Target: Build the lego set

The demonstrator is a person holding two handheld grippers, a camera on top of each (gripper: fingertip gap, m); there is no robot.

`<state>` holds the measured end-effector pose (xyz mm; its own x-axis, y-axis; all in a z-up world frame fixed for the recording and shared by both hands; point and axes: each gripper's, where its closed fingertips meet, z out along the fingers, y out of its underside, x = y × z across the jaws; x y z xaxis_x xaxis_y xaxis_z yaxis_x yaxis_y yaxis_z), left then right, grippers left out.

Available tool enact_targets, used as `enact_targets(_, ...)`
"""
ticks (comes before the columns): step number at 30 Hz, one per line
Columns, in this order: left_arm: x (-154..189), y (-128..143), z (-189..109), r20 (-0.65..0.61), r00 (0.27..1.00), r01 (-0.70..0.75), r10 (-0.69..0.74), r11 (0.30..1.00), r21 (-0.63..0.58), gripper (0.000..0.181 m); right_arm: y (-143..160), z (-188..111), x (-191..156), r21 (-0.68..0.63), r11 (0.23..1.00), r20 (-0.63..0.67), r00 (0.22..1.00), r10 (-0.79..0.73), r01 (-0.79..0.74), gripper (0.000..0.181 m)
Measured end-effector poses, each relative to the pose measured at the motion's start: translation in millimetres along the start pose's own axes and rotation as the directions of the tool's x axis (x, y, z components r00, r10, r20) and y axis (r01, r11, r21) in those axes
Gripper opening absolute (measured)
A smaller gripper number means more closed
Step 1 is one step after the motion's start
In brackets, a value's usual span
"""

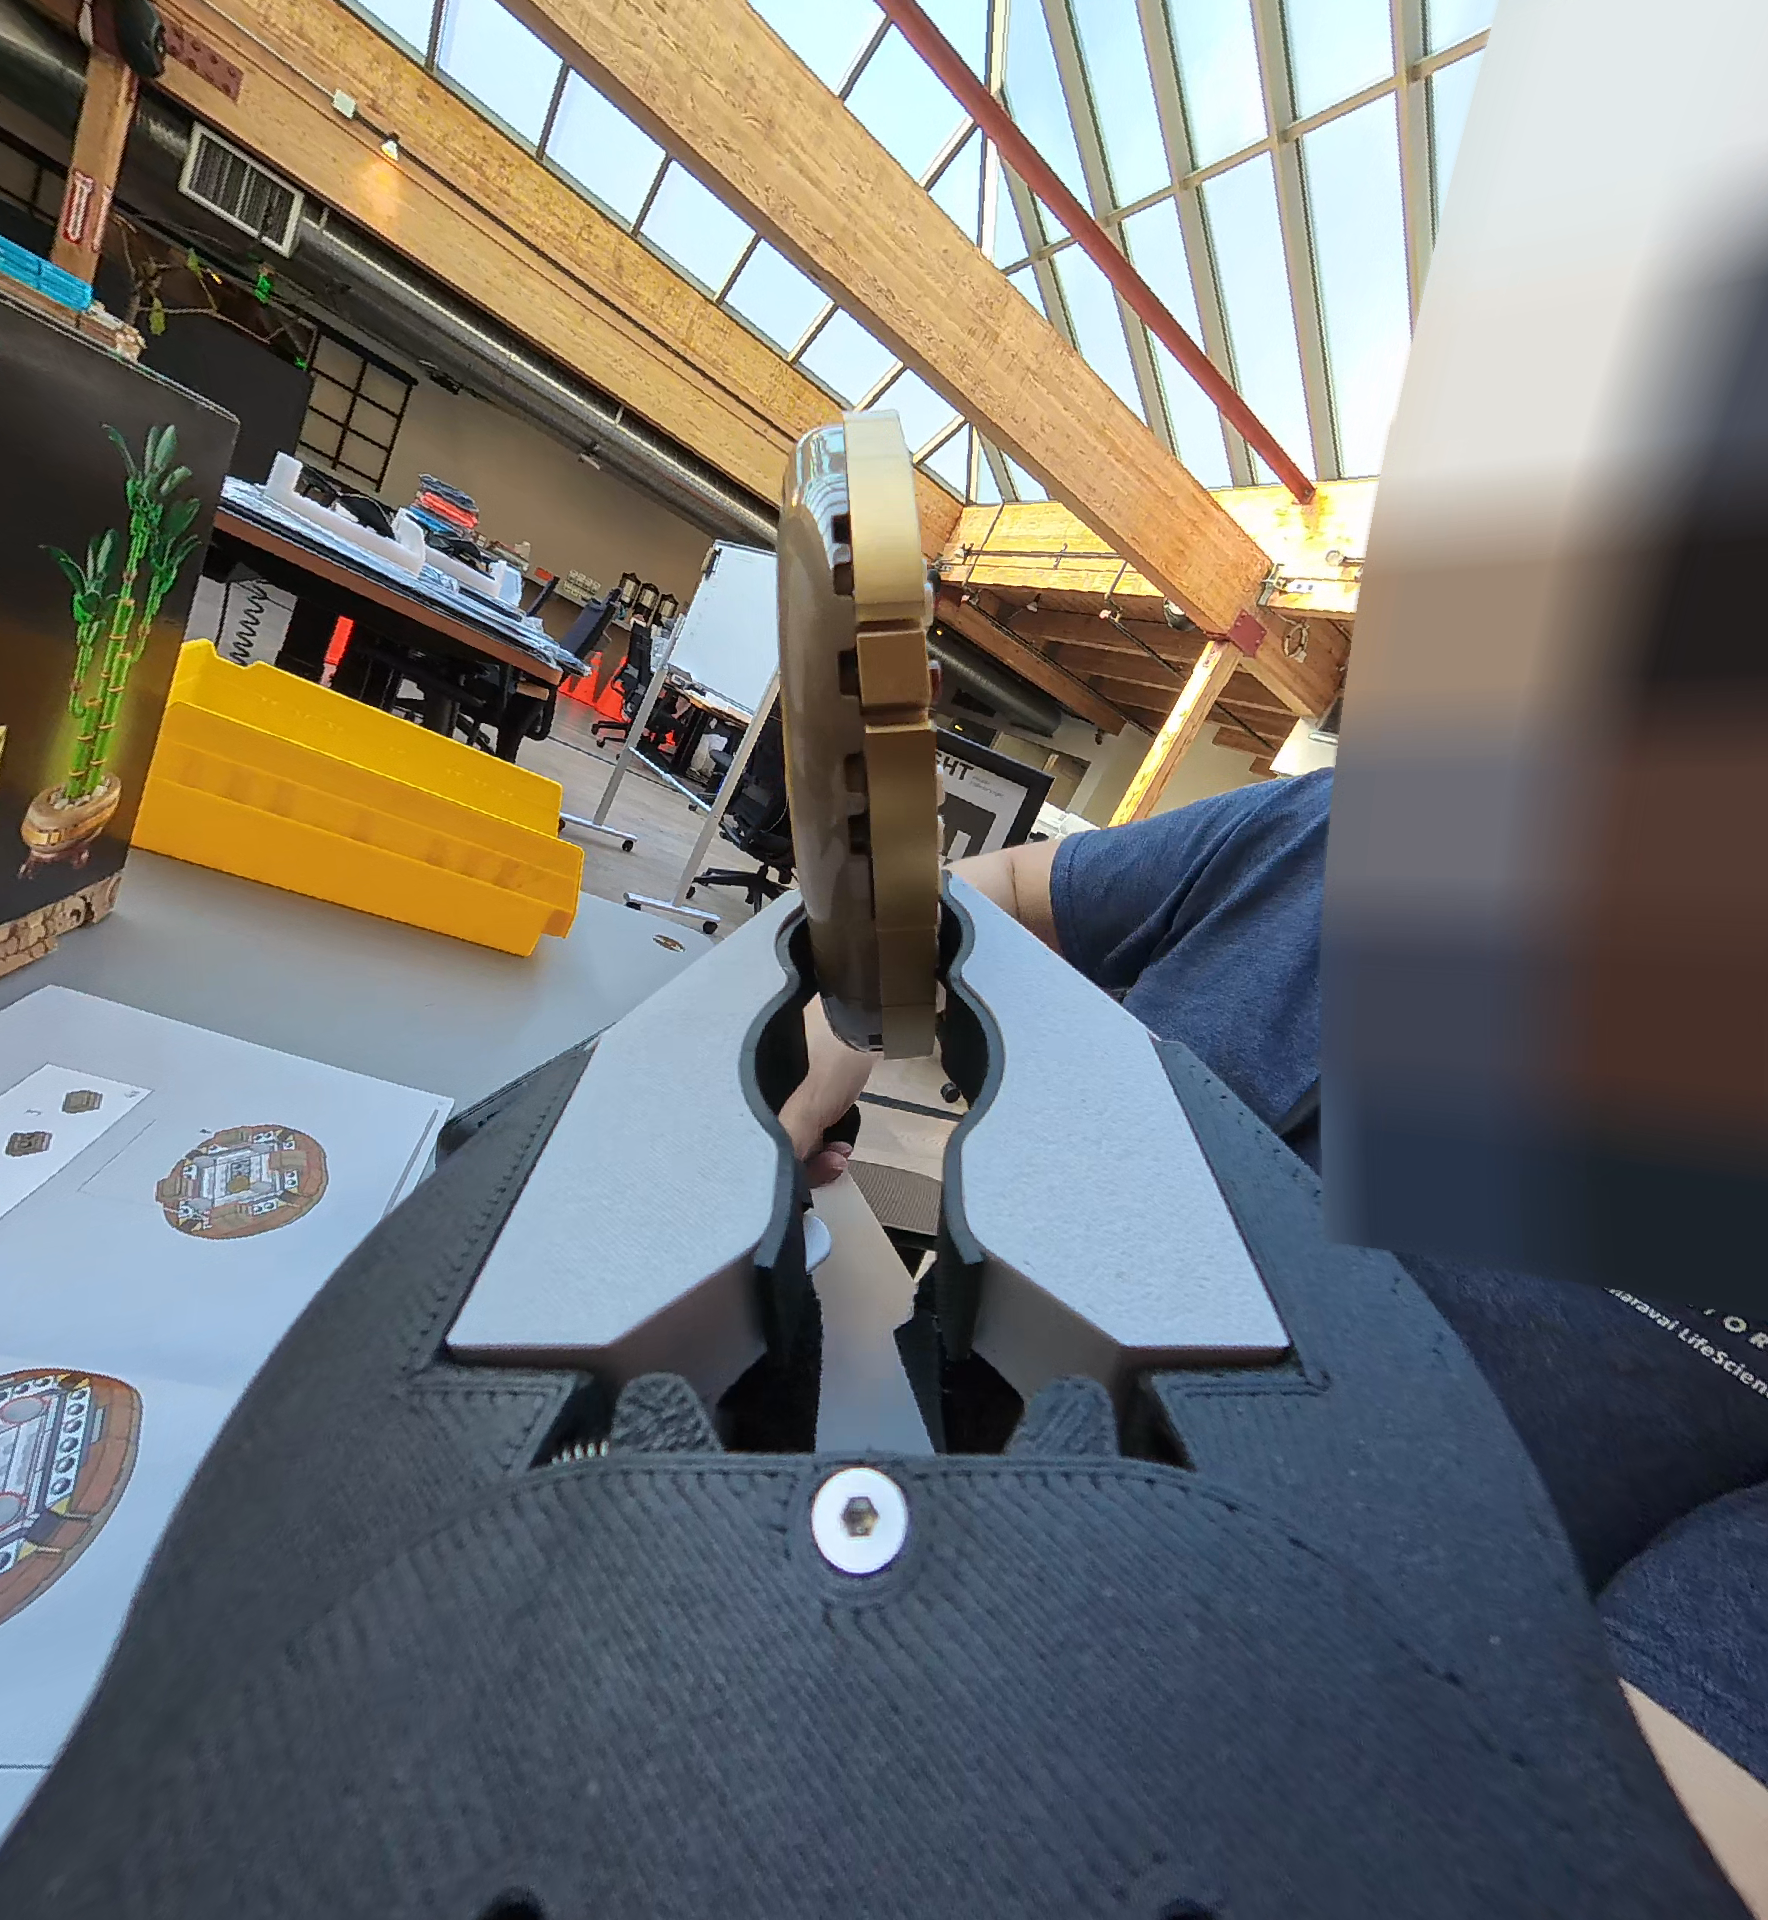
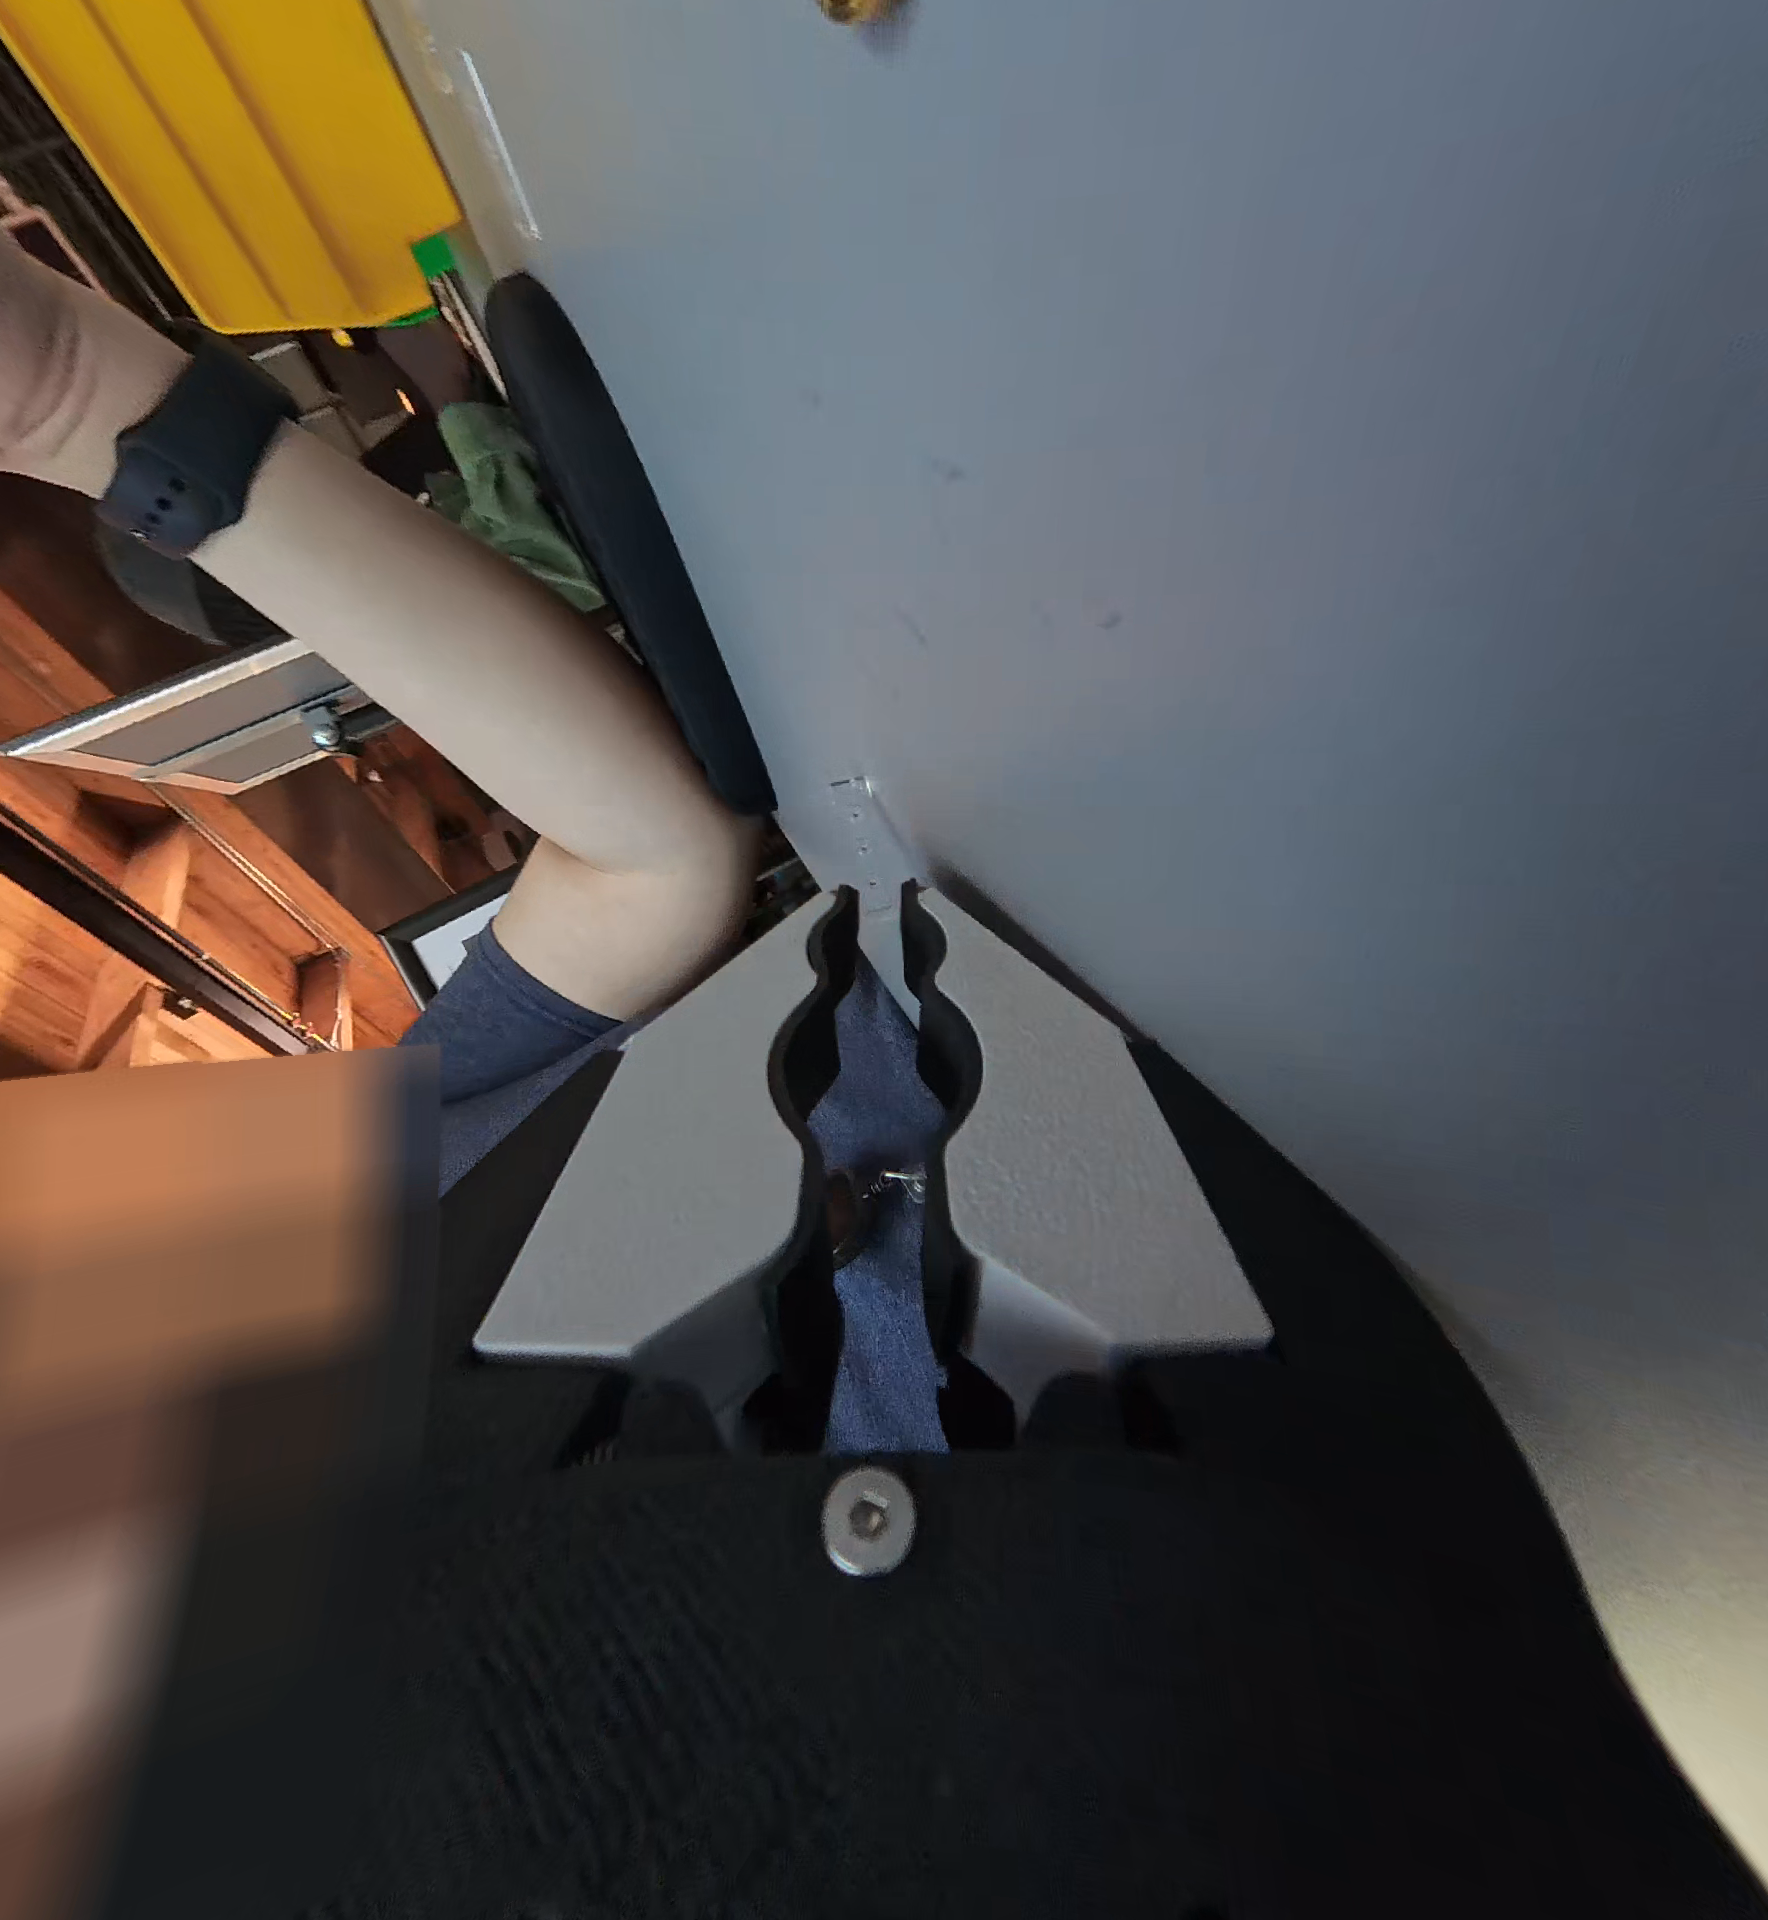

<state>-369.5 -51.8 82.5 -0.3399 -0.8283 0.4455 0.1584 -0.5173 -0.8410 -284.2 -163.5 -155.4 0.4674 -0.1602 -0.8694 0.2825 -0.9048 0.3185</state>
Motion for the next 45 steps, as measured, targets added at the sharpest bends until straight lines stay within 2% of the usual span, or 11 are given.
enact_targets(7,5.5,-2.0,0.2,-0.016,1.000,-0.010,0.010,1.000,0.005,0.019,1.4,-1.8,-0.5,-0.083,0.995,-0.109,0.993,0.054,-0.063,0.007)
enact_targets(19,13.6,-7.9,-4.7,-0.028,0.999,-0.029,0.029,0.999,0.028,0.019,-28.3,-6.6,-10.1,0.024,0.989,-0.016,0.989,0.146,-0.145,0.011)
enact_targets(25,14.4,-8.5,-5.2,-0.027,0.999,-0.032,0.033,0.999,0.030,0.019,-35.2,-15.8,-6.2,0.052,0.998,-0.154,0.987,-0.038,0.047,0.010)
enact_targets(28,13.8,-8.2,-5.6,-0.025,0.999,-0.030,0.030,0.999,0.029,0.019,-39.8,-20.1,-13.7,0.051,0.968,-0.234,0.945,-0.229,0.247,0.009)
enact_targets(31,13.4,-8.3,-6.1,-0.021,0.999,-0.032,0.033,0.999,0.029,0.018,-37.5,-18.3,-34.2,0.008,0.830,-0.293,0.795,-0.532,0.558,0.009)
enact_targets(33,13.1,-8.6,-7.1,-0.020,0.999,-0.030,0.031,0.999,0.032,0.018,-33.9,-15.7,-49.3,-0.034,0.623,-0.345,0.576,-0.741,0.782,0.012)
enact_targets(35,12.5,-8.6,-8.0,-0.017,0.999,-0.027,0.027,0.999,0.033,0.018,-33.3,-12.9,-50.0,-0.125,0.388,-0.441,0.299,-0.846,0.913,0.028)
enact_targets(37,11.8,-8.1,-8.3,-0.011,1.000,-0.027,0.028,0.999,0.029,0.018,-30.0,-8.5,-39.8,-0.255,0.193,-0.484,0.047,-0.874,0.948,0.032)
enact_targets(39,11.3,-7.7,-8.4,-0.006,1.000,-0.029,0.030,0.999,0.027,0.018,-30.3,-5.6,-30.3,-0.325,0.075,-0.528,-0.115,-0.842,0.943,0.025)
enact_targets(41,11.2,-7.4,-8.2,-0.005,1.000,-0.031,0.031,0.999,0.025,0.018,-28.8,-2.0,-21.0,-0.344,0.049,-0.548,-0.158,-0.821,0.938,0.018)
enact_targets(45,8.4,-6.9,-8.1,0.001,1.000,-0.024,0.024,0.999,0.025,0.018,-33.0,-2.4,-7.5,-0.321,0.100,-0.597,-0.119,-0.793,0.942,0.006)
